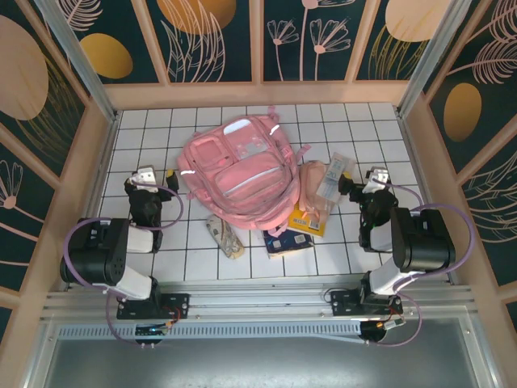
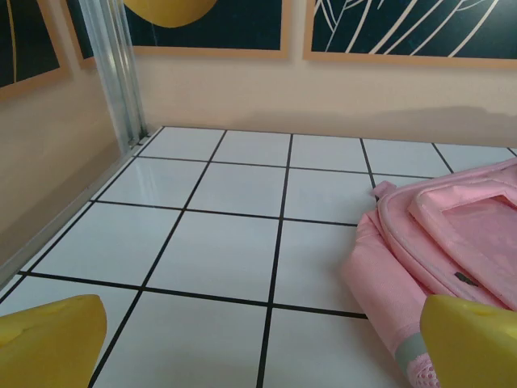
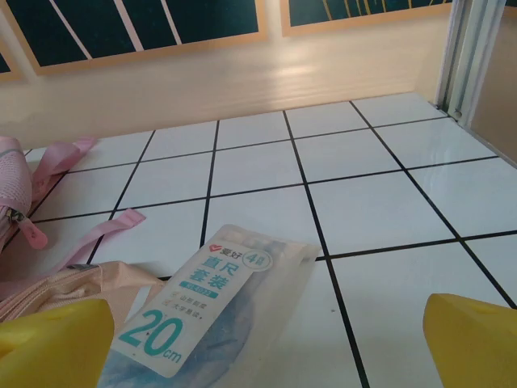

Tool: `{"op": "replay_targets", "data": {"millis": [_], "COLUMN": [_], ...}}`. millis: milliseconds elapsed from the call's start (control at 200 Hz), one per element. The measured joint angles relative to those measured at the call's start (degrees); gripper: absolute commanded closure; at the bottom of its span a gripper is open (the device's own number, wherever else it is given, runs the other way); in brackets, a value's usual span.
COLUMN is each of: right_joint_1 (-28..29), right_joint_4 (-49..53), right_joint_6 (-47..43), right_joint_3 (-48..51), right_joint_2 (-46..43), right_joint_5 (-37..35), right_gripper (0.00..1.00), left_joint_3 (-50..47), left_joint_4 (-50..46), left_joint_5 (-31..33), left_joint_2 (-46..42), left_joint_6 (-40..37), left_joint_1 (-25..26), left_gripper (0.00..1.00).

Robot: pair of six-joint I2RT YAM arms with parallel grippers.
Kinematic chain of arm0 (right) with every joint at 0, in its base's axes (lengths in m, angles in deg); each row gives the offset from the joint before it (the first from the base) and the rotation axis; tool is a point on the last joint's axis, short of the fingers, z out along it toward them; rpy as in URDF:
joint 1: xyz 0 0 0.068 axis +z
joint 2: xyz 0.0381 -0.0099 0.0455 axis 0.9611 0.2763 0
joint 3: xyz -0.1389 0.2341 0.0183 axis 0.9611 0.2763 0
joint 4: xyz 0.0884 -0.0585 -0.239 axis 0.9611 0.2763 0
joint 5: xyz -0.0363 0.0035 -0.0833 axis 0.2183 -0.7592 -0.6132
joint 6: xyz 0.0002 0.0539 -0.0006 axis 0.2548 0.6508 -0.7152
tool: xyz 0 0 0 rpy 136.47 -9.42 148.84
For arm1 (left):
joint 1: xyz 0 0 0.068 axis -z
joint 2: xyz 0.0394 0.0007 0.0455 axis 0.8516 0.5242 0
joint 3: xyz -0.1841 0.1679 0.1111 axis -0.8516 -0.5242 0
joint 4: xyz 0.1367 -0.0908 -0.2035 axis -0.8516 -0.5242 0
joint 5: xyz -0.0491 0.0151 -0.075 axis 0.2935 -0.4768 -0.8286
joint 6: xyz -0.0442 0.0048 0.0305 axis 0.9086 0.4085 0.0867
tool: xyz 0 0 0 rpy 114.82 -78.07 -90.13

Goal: Pack the student bag

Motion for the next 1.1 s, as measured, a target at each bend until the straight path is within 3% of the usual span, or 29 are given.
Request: {"op": "replay_targets", "data": {"millis": [645,746,901,1096], "right_joint_1": [-0.1,-0.2,-0.2,-0.9], "right_joint_4": [0.1,1.1,20.6,52.5], "right_joint_6": [0.0,0.4,3.3,12.7], "right_joint_3": [0.0,-0.2,-9.7,-36.9], "right_joint_2": [0.0,-0.3,-6.5,-8.9], "right_joint_5": [0.0,0.0,-1.5,2.0], "right_gripper": [0.01,0.01,0.01,0.01], "left_joint_3": [0.0,1.8,17.3,32.6], "left_joint_4": [0.0,-6.2,-27.0,-48.6], "left_joint_5": [0.0,2.0,6.5,5.8], "left_joint_2": [0.0,-2.0,-5.6,-9.7], "left_joint_6": [0.1,1.2,4.9,10.7], "left_joint_1": [0.0,0.0,-0.1,0.0], "left_gripper": [0.01,0.01,0.01,0.01]}}
